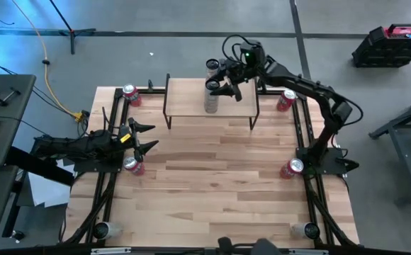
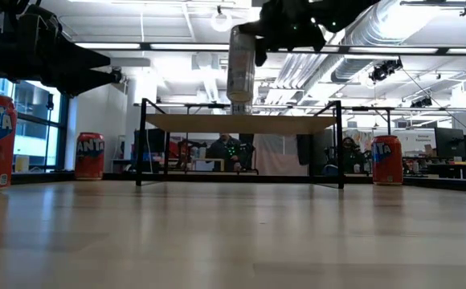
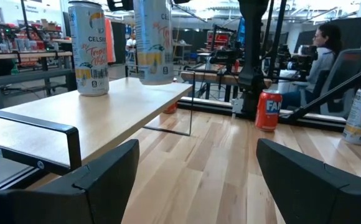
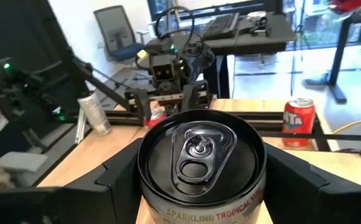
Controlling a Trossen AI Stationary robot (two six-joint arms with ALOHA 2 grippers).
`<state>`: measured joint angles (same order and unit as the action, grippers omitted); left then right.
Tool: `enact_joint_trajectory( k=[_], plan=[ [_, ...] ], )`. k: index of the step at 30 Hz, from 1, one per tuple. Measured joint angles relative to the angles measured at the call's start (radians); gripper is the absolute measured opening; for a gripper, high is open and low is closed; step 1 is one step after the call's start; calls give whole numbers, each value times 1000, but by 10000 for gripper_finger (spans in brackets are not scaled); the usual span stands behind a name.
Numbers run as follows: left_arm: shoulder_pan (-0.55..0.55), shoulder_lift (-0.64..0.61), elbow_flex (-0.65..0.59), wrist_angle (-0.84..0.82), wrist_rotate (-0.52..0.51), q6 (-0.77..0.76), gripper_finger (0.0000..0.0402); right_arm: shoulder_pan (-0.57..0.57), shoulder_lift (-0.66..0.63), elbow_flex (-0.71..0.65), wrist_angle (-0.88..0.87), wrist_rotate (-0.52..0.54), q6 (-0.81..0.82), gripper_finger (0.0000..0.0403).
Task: Place canned beverage on shelf
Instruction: Put the middle white soda can aligned with the other white soda can on the shelf
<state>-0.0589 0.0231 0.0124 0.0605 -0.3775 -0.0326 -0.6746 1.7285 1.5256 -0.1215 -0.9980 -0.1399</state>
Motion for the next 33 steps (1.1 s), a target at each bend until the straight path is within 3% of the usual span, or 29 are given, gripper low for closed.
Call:
enact_joint_trajectory(
  k=[10, 33],
  plan=[
    [0, 0, 0, 0, 0, 0, 314, -20, 19, 39, -121, 48, -153, 246],
    [0, 0, 0, 0, 0, 0, 314, -52, 65, 38, -77, 3, -104, 246]
  ],
)
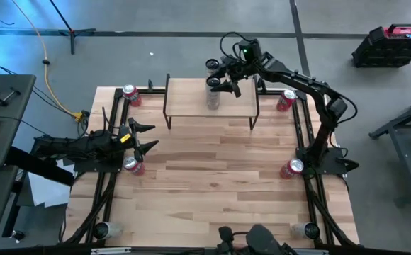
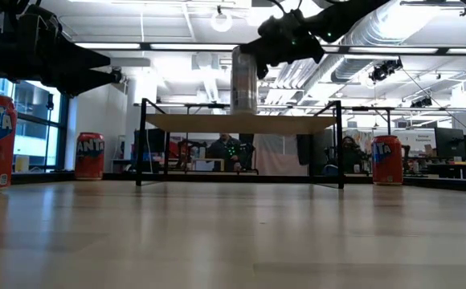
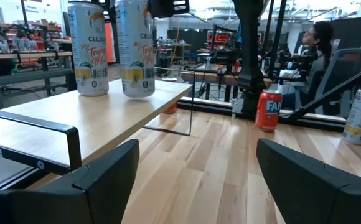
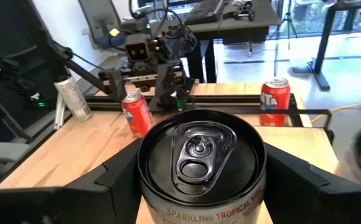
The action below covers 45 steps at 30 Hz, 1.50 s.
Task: Place canned beverage on shelf
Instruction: Put the middle white soda can aligned with the other white soda can on the shelf
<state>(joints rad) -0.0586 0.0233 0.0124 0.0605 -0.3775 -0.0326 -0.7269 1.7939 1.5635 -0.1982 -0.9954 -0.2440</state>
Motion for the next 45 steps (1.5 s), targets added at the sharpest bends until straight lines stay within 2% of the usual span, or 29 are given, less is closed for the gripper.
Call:
enact_joint_trajectory(
  k=[15, 45],
  plan=[
    [0, 0, 0, 0, 0, 0, 314, 47, 0, -1, 2, 42, -31, 246],
    [0, 0, 0, 0, 0, 0, 314, 47, 0, -2, -8, 53, -76, 249]
  ],
)
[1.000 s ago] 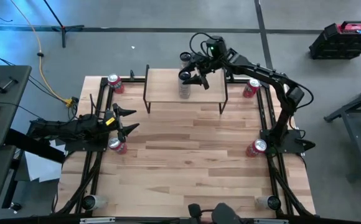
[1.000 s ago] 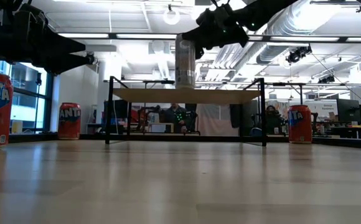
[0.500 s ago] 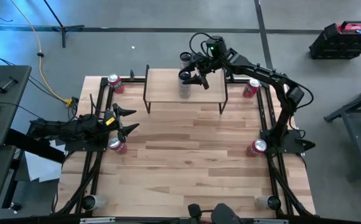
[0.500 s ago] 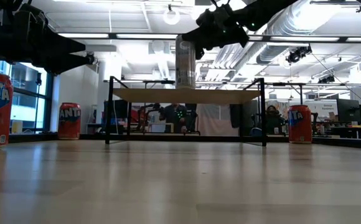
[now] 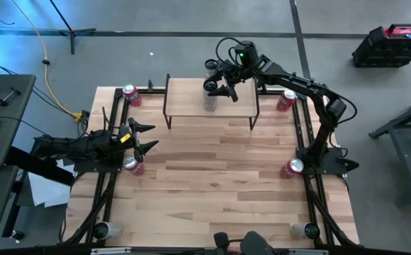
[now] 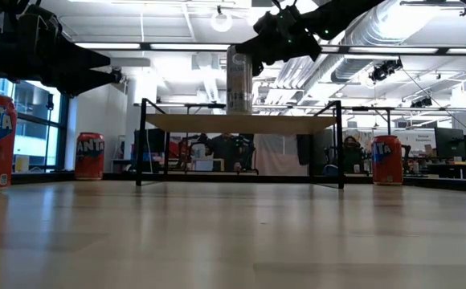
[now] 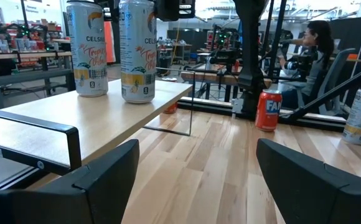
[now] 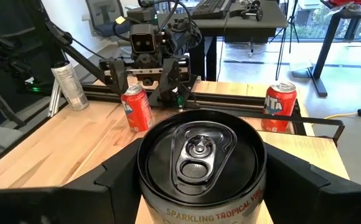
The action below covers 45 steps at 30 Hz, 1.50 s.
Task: Place canned beverage on shelf
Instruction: Put the middle white soda can aligned with the other white soda can on the shelf
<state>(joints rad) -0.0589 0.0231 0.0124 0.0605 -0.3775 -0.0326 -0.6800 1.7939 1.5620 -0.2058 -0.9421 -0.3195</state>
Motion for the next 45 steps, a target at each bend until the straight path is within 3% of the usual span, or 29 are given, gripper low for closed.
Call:
enact_joint_trajectory(
  k=[7, 35, 45],
  plan=[
    [0, 0, 0, 0, 0, 0, 314, 0, 0, 0, -1, -39, 0, 250],
    [0, 0, 0, 0, 0, 0, 314, 0, 0, 0, -30, -8, -41, 251],
    [0, 0, 0, 0, 0, 0, 314, 0, 0, 0, -38, 1, -39, 275]
  ],
)
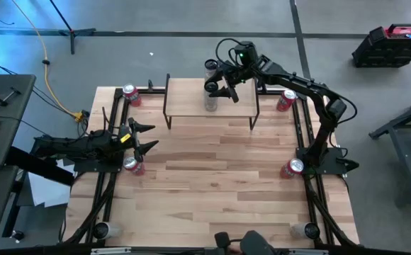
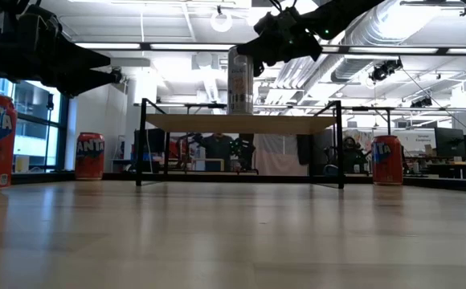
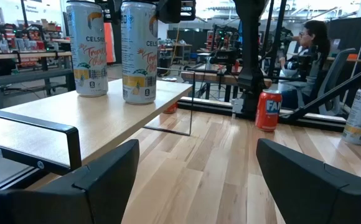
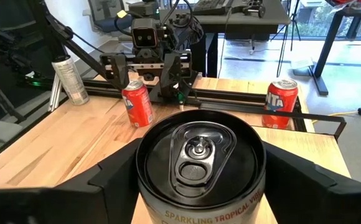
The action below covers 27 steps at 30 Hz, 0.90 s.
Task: Place canned beverage on shelf
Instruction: Put the middle white soda can aligned with the other white soda can on the shelf
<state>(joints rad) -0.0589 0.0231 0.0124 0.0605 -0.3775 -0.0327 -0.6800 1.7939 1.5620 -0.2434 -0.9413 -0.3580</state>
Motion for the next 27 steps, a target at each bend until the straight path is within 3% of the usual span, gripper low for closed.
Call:
enact_joint_trajectory(
  k=[27],
  plan=[
    [0, 0, 0, 0, 0, 0, 314, 0, 0, 0, 5, 10, -21, 280]
  ],
)
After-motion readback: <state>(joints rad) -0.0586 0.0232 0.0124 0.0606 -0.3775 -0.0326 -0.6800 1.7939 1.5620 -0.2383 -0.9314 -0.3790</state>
